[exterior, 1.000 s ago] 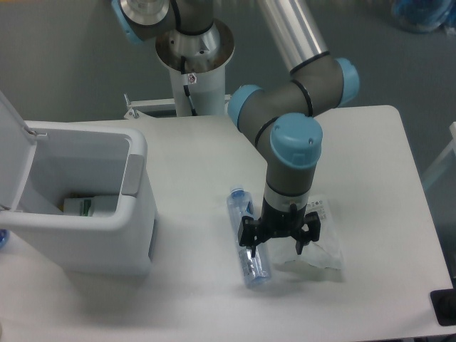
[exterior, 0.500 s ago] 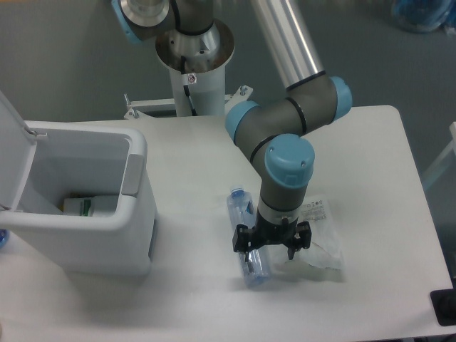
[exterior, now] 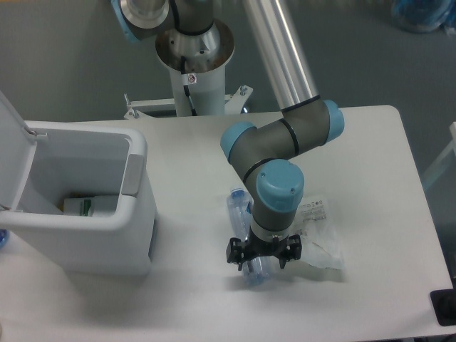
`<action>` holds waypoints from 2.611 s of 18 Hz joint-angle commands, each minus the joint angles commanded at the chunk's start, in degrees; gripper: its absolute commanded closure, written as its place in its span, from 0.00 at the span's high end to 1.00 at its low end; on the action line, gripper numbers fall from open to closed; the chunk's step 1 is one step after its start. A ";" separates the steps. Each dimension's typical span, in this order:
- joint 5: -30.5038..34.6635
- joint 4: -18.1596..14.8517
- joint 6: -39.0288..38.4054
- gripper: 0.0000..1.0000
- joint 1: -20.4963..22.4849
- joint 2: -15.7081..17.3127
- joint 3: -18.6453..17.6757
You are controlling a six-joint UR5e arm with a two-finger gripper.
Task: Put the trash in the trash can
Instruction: 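Rotate the gripper to align with the bottle and descend, then close the gripper around the bottle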
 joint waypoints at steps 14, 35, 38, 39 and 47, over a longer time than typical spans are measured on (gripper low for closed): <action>3.08 0.00 -0.26 0.98 -1.32 -2.38 1.49; 4.75 -0.09 -0.44 0.90 -1.67 -3.17 2.46; 4.75 -0.09 -0.53 0.90 -1.68 -3.17 2.64; 4.75 0.00 -0.53 0.90 -1.68 -3.17 2.64; 4.75 0.26 -0.44 0.89 -1.76 -3.35 2.46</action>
